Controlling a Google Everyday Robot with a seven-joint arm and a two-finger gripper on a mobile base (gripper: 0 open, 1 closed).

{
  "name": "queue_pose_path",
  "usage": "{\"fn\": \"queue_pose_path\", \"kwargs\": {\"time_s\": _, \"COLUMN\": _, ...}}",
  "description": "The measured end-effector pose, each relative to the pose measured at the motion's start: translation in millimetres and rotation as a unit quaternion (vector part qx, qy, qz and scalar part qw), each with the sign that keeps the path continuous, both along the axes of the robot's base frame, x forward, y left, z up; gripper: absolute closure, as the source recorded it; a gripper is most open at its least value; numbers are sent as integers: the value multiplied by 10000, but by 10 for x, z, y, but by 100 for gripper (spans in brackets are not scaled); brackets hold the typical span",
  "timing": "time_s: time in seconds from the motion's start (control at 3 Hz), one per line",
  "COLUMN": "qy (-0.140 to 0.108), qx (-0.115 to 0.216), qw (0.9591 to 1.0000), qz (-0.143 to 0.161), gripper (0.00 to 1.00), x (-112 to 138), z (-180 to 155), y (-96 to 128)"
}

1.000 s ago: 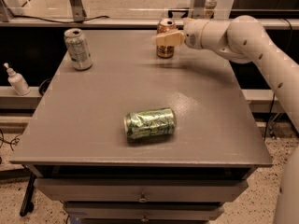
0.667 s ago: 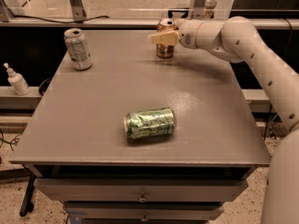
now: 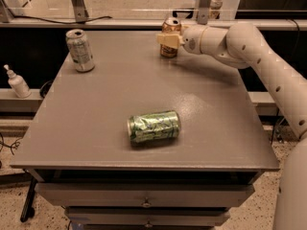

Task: Move orange can near 7up can

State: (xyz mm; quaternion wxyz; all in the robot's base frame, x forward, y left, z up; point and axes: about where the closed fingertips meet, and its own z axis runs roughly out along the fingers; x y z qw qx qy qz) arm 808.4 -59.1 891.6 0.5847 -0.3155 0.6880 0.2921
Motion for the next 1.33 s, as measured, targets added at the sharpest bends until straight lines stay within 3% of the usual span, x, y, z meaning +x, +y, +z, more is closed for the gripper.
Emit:
{"fn": "queue_pose_path", "kwargs": {"time_s": 0.33, "qy": -118, "qx": 99, "qw": 9997, "qz": 188, "gripper": 83, "x": -61, "z": 155, "y": 107}}
{"fn": "queue_pose_path", "kwargs": {"time_s": 0.67, "qy": -399, "qx": 100, "qw": 9966, "qz": 708, "gripper": 100, "x": -182, "z": 484, "y": 496}}
{"fn": "queue_pose_path", "kwargs": {"time_s": 1.0, "qy": -632, "qx": -43, "qw": 9859, "qz": 1550, "gripper": 100, "x": -423, "z": 715, "y": 1092}}
{"fn": "queue_pose_path", "kwargs": {"time_s": 1.33, "qy": -707, "qx": -197, "qw": 9710, "qz": 2276, "gripper": 100, "x": -627, "z": 654, "y": 1585}}
